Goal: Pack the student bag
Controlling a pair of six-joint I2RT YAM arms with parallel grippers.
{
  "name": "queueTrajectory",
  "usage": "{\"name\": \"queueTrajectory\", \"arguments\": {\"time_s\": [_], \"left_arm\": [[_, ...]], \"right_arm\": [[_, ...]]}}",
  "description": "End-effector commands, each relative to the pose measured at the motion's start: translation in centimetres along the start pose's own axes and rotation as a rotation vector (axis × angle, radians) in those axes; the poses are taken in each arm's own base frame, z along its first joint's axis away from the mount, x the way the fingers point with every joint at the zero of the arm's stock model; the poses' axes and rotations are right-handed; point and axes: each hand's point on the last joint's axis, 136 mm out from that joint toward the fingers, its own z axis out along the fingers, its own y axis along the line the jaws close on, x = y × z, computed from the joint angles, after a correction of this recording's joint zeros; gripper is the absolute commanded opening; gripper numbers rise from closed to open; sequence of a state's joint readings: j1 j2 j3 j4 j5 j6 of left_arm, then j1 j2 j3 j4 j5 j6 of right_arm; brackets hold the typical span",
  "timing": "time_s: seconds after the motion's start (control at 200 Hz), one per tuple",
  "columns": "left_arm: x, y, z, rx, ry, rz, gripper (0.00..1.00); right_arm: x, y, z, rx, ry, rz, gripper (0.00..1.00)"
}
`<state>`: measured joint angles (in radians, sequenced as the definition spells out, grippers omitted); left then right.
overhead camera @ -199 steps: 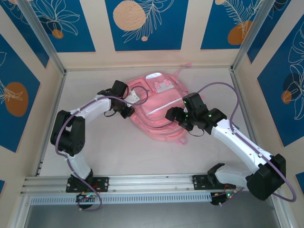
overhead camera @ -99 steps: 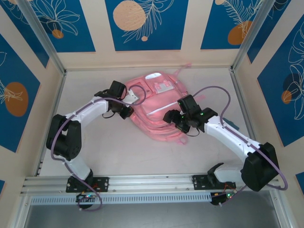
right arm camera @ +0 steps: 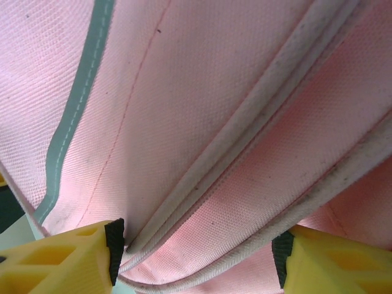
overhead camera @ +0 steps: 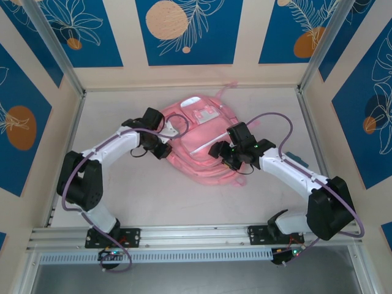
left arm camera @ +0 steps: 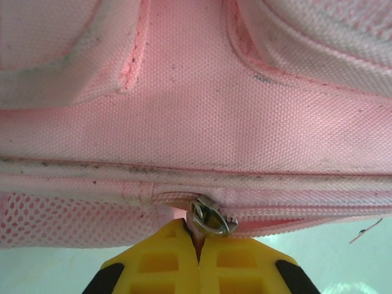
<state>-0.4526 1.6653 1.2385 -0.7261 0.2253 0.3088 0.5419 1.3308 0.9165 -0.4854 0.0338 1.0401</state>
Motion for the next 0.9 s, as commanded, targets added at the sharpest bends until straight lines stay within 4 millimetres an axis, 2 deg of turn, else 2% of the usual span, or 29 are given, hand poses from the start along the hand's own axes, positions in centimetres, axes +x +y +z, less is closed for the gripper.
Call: {"name": "queueTrajectory", "arguments": {"time_s": [0.0,0.195,0.3,0.45,0.675,0.895], "left_arm": [[1.1,-0.4,-0.7,0.001,0.083,0.028,0.0],[0.4,-0.6,-0.9,0.013,0.072,0.046,0.0],[0.3,-1.2,-1.1,0.042,0.061,0.036,0.0],[-1.0,-3.4,-1.9,0.139,-0.033,-0.026,0.0],[-3.2,-7.3,-2.0,0.285,-0.156,-0.107,0.0],[-4.5,-11.4,-1.7,0.37,-0.183,-0.099,0.0]], "right_arm": [[-0.2,-0.4,0.4,0.008,-0.004,0.01,0.67],[0.0,-0.4,0.6,0.005,0.003,0.008,0.65],[0.2,-0.1,0.7,-0.013,0.016,0.003,0.59],[0.7,0.9,1.5,-0.067,0.042,-0.007,0.52],[1.0,2.2,2.7,-0.096,0.042,-0.012,0.51],[-1.2,2.5,2.5,-0.056,-0.015,-0.038,0.5]]}}
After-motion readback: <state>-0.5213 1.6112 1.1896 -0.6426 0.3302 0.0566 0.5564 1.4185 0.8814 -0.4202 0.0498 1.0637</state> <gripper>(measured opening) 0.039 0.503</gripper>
